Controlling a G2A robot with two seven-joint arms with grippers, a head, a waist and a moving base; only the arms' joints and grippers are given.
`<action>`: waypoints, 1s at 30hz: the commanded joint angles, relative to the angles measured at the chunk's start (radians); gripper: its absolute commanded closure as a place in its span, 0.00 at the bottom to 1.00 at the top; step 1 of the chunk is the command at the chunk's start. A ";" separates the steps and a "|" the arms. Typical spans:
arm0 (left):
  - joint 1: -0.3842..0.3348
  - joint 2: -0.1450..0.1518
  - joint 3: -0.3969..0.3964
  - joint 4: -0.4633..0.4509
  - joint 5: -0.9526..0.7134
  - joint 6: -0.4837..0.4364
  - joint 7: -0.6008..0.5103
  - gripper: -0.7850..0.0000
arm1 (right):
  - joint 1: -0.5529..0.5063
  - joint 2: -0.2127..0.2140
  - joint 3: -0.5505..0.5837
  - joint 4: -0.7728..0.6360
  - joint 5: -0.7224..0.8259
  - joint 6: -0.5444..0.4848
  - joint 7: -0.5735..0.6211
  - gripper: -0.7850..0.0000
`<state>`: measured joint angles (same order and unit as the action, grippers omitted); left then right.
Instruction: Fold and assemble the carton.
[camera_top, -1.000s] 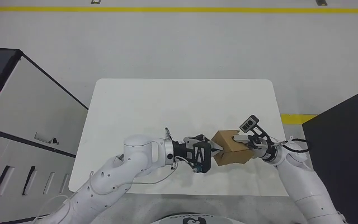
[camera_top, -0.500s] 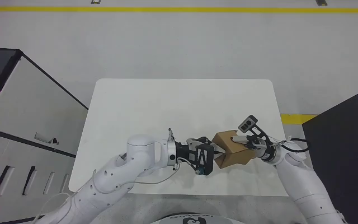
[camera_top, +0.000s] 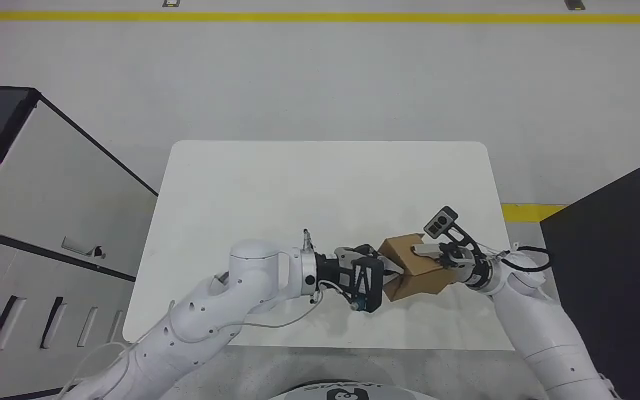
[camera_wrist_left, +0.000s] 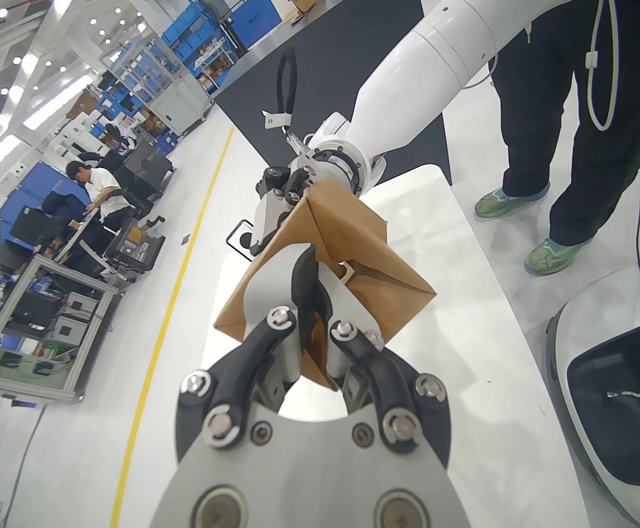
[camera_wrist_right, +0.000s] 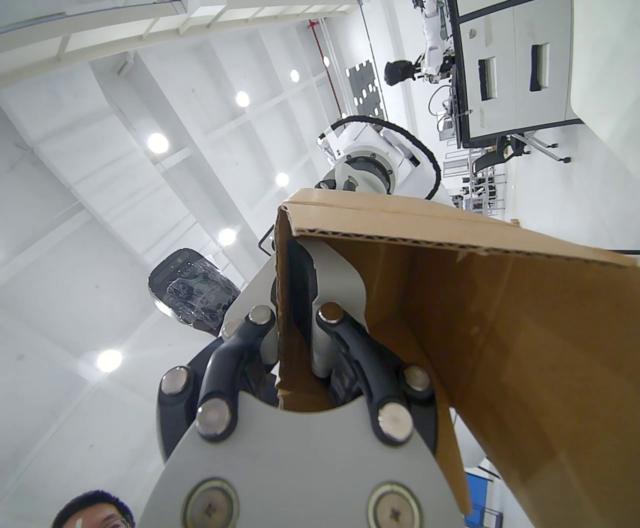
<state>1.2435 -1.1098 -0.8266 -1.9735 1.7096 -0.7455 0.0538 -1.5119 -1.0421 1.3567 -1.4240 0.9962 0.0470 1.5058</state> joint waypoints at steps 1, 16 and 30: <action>-0.004 0.000 -0.003 0.003 -0.003 0.004 0.000 1.00 | 0.002 0.000 0.000 0.005 0.001 -0.002 -0.001 1.00; 0.024 0.014 -0.092 -0.021 -0.048 0.027 0.005 1.00 | 0.024 0.001 0.016 0.070 0.025 -0.022 0.030 1.00; 0.052 0.020 -0.153 -0.035 -0.111 0.080 0.032 0.59 | 0.039 0.017 -0.021 0.066 0.116 -0.055 0.030 1.00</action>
<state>1.2936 -1.0902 -0.9731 -2.0083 1.6125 -0.6693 0.0820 -1.4733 -1.0253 1.3358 -1.3586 1.1110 -0.0077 1.5359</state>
